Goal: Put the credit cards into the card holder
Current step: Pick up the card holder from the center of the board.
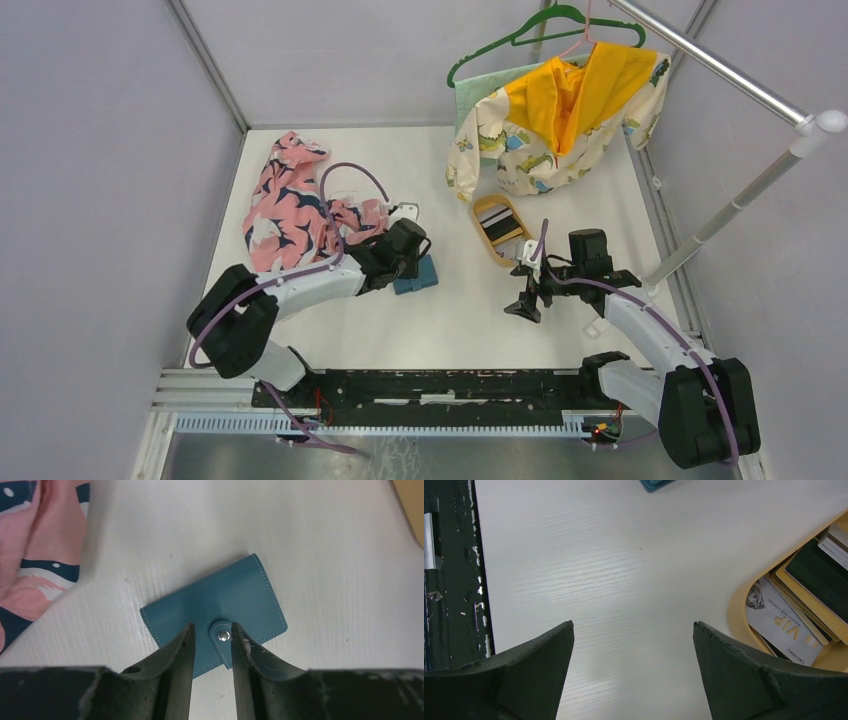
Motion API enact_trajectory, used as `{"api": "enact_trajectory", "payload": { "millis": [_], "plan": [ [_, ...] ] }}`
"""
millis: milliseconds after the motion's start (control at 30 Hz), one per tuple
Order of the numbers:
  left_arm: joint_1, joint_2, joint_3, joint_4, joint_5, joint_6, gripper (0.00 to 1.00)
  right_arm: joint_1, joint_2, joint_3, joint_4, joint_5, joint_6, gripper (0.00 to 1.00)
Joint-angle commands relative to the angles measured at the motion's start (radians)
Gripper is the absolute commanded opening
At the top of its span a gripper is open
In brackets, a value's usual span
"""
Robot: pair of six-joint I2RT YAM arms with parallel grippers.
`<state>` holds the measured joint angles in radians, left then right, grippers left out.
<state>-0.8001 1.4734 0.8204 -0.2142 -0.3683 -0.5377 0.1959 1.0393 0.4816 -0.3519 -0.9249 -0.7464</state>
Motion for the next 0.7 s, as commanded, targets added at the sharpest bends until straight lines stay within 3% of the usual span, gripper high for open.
{"api": "enact_trajectory", "payload": {
  "millis": [0, 400, 667],
  "plan": [
    [-0.001, 0.058, 0.061, -0.034, 0.063, -0.035, 0.37, 0.004, -0.020, 0.017, 0.031, 0.018, -0.010, 0.94],
    [-0.061, 0.148, 0.105, -0.083, 0.015, -0.106, 0.41, 0.004, -0.016, 0.018, 0.032, 0.030, -0.010, 0.95],
    [-0.116, 0.288, 0.222, -0.252, -0.123, -0.178, 0.42, 0.005, -0.019, 0.018, 0.031, 0.035, -0.010, 0.95]
  ]
}}
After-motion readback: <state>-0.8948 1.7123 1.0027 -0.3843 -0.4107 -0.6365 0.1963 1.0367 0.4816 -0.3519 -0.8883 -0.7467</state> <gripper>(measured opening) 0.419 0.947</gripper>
